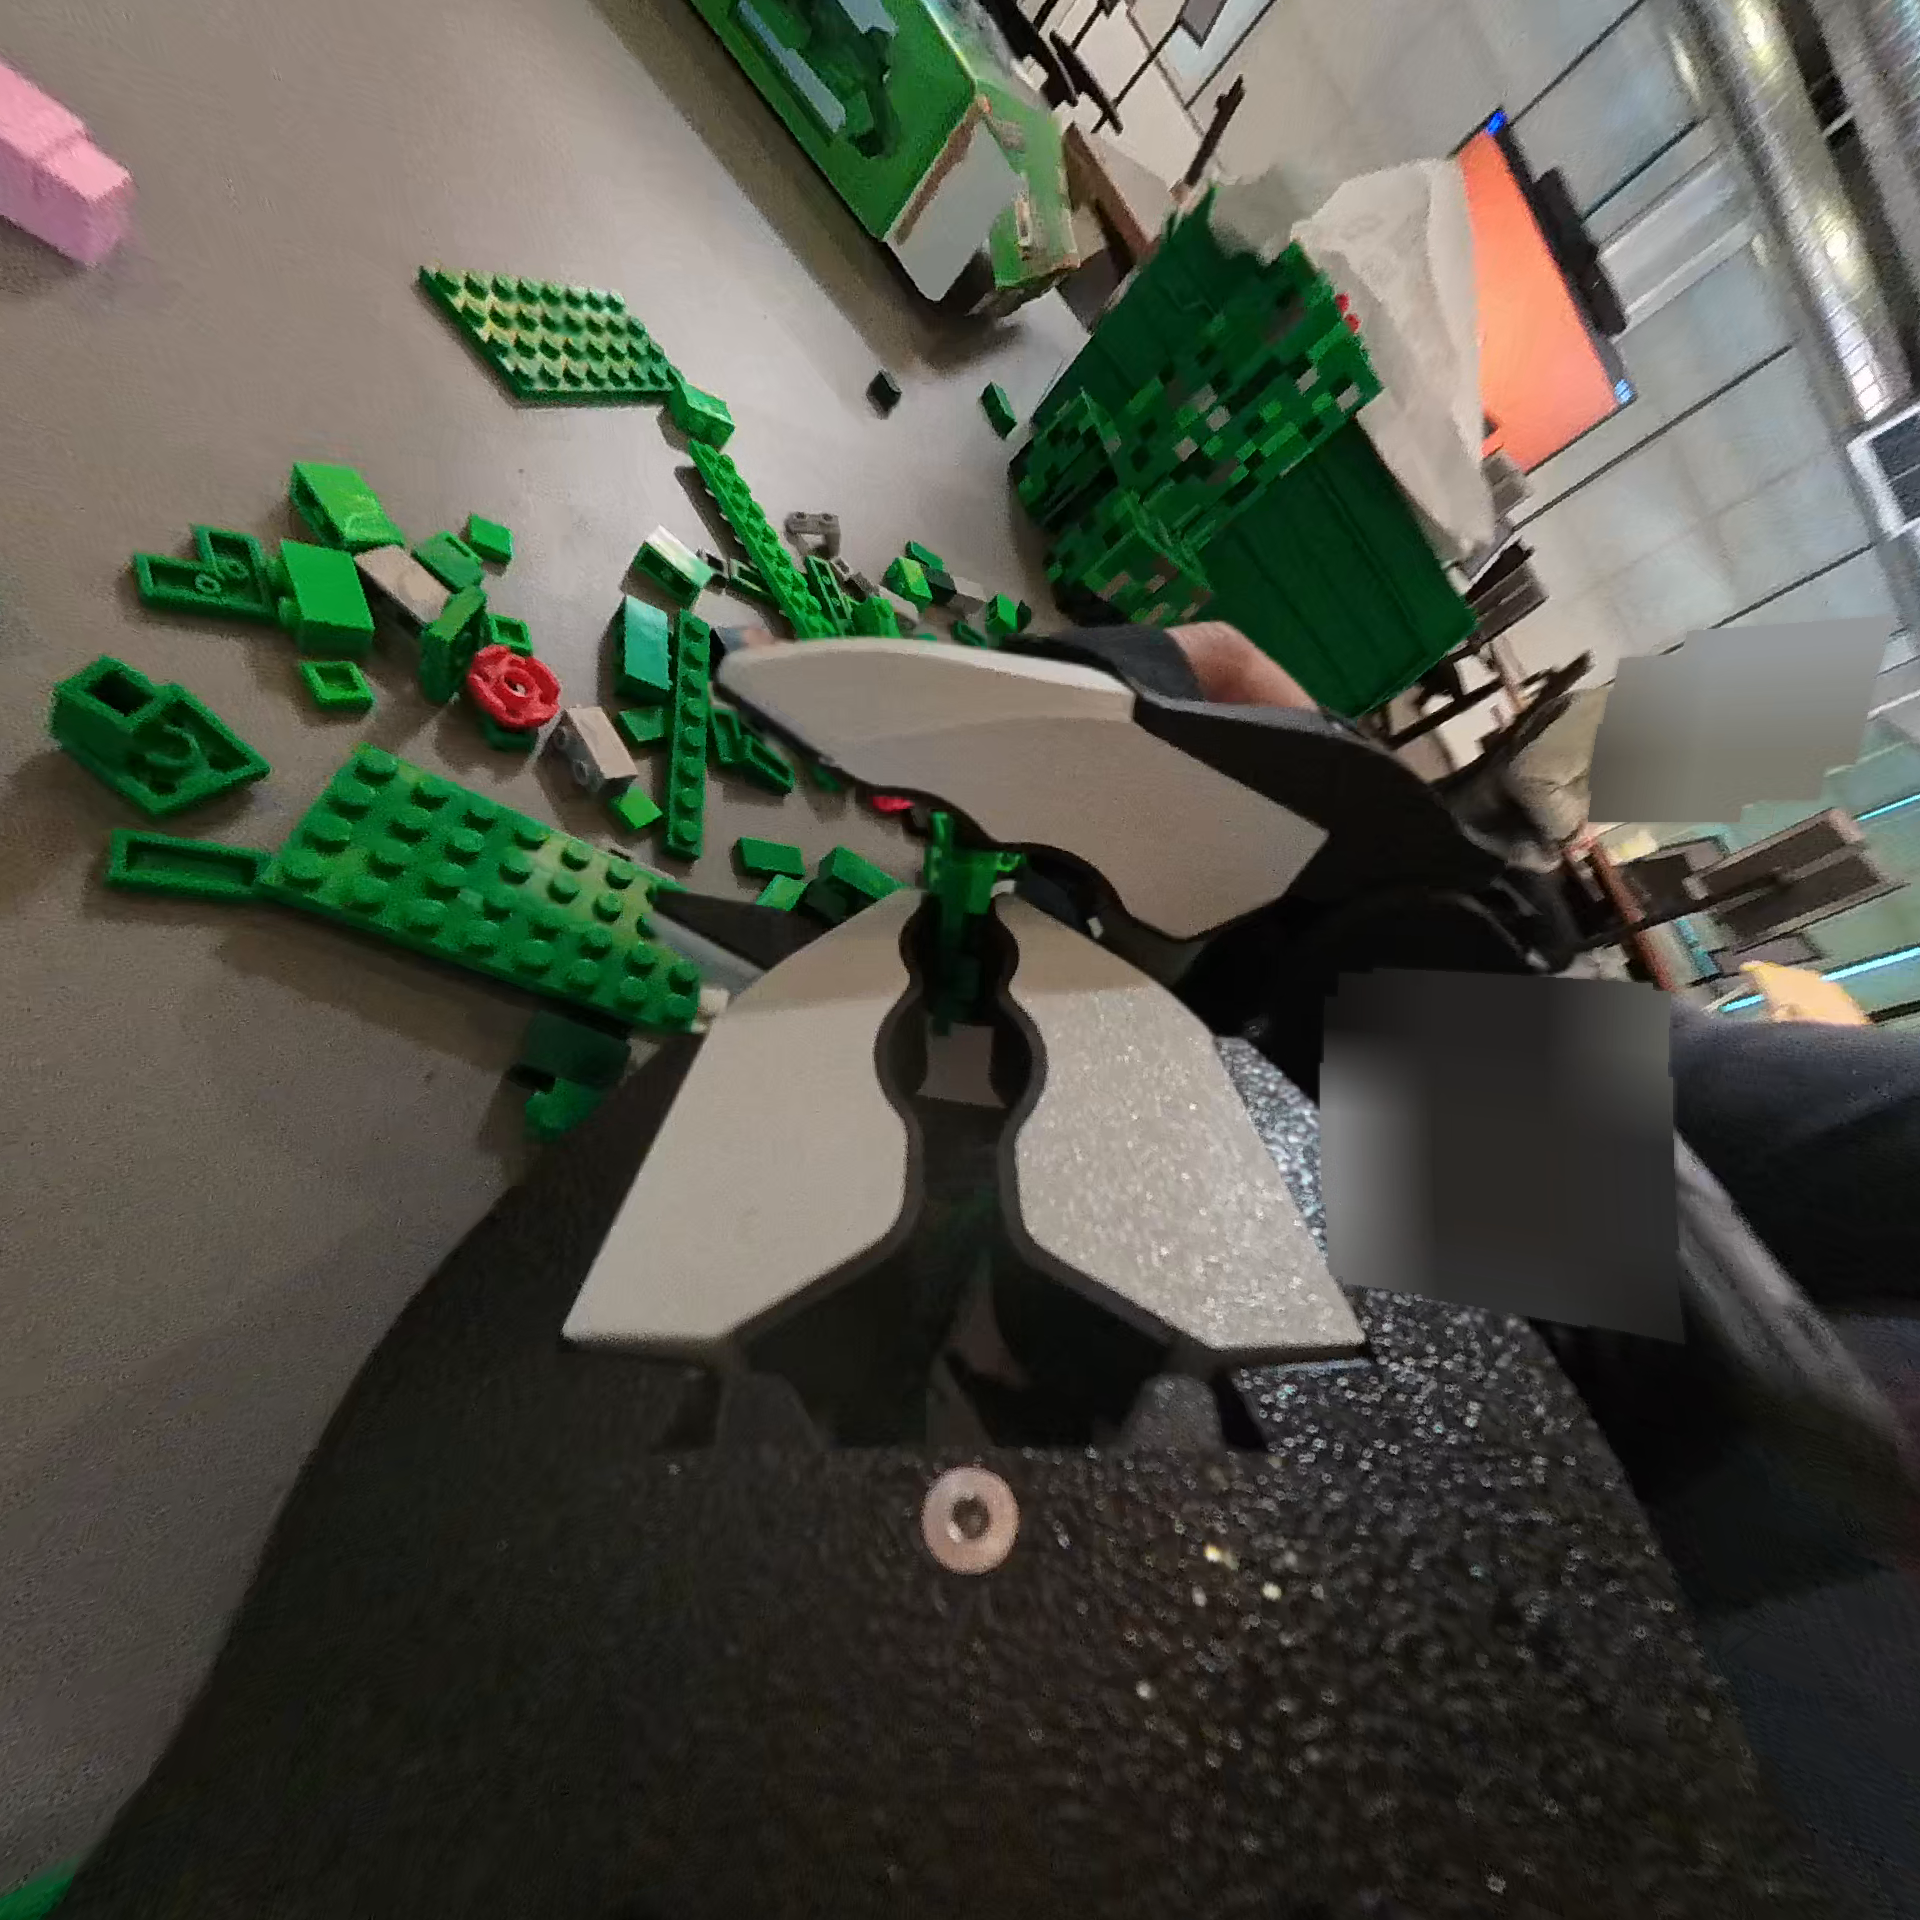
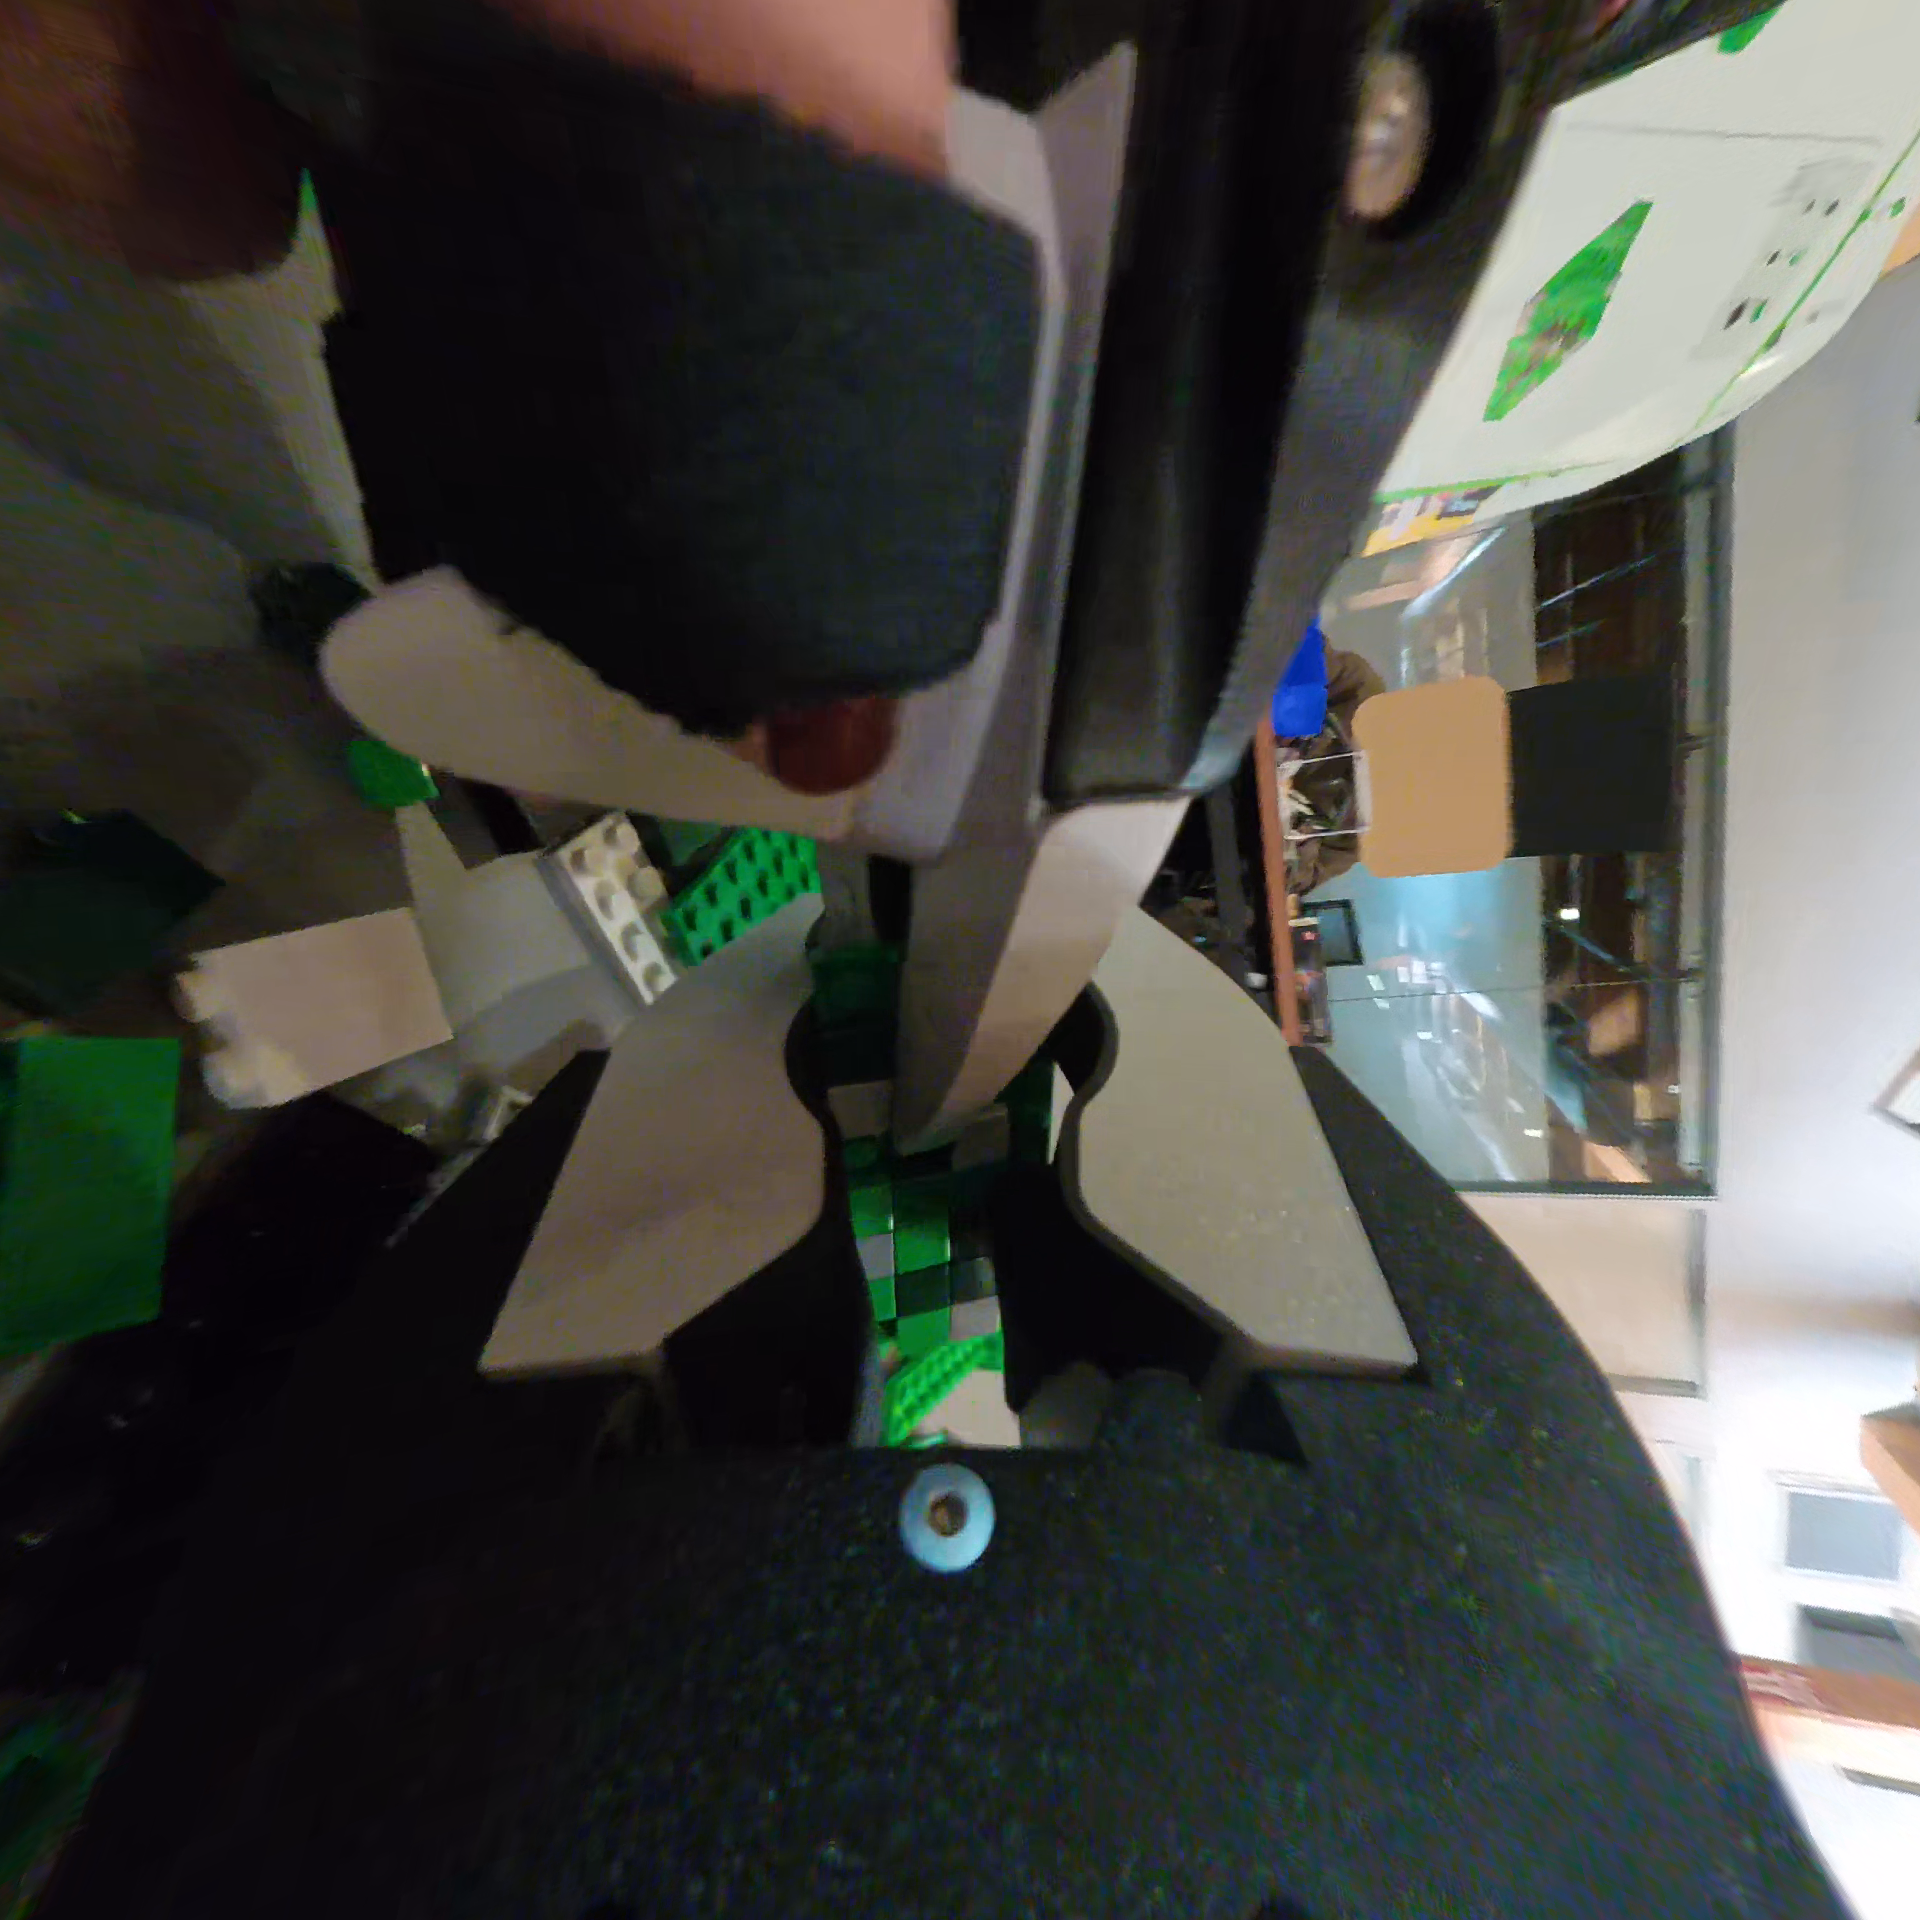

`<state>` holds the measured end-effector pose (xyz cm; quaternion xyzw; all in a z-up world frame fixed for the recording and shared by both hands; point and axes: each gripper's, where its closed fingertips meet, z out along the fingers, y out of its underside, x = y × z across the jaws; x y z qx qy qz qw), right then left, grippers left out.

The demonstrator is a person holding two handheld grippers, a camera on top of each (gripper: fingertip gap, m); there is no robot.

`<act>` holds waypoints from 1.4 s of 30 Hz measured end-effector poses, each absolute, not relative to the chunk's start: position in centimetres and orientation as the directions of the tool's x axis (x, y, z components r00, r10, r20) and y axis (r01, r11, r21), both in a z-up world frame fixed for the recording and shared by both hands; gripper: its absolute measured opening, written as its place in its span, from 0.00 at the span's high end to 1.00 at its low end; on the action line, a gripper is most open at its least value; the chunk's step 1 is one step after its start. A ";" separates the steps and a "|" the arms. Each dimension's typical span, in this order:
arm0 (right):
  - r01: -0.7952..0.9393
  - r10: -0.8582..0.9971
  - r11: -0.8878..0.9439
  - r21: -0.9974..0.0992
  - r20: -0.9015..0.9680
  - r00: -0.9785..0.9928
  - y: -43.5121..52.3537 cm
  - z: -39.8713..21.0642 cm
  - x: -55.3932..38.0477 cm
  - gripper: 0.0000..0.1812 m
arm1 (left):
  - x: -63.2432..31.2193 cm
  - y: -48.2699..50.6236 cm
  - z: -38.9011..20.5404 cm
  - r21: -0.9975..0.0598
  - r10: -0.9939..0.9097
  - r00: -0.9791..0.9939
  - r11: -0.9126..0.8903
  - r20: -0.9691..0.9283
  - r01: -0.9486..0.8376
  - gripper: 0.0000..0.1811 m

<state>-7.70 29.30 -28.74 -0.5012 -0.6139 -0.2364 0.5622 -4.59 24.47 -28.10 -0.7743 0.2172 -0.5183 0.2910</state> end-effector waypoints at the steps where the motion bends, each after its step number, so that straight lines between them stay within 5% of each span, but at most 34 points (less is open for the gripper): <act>1: 0.890 0.314 0.389 -0.236 0.943 0.112 29.4 -28.6 -7.7 0.79 | -4.6 24.5 -28.0 -0.660 -0.622 0.353 -0.751 0.699 -0.017 0.96; 16: 0.900 0.222 0.415 -0.133 0.974 0.042 29.6 -28.9 -7.8 0.78 | -4.7 24.7 -28.5 -0.555 -0.520 0.286 -0.830 0.805 0.056 0.95; 18: 0.897 0.110 0.438 -0.051 0.994 0.003 29.4 -28.0 -7.9 0.80 | -4.9 25.0 -28.0 -0.504 -0.471 0.232 -0.857 0.851 0.109 0.97; 29: 0.866 0.329 0.418 -0.274 0.934 0.137 29.6 -29.5 -7.8 0.75 | -4.7 24.8 -29.1 -0.616 -0.574 0.356 -0.787 0.738 0.007 0.97; 42: 0.847 0.382 0.435 -0.304 0.915 0.132 29.0 -30.0 -8.2 0.79 | -4.4 24.2 -29.3 -0.673 -0.650 0.396 -0.733 0.648 -0.101 0.91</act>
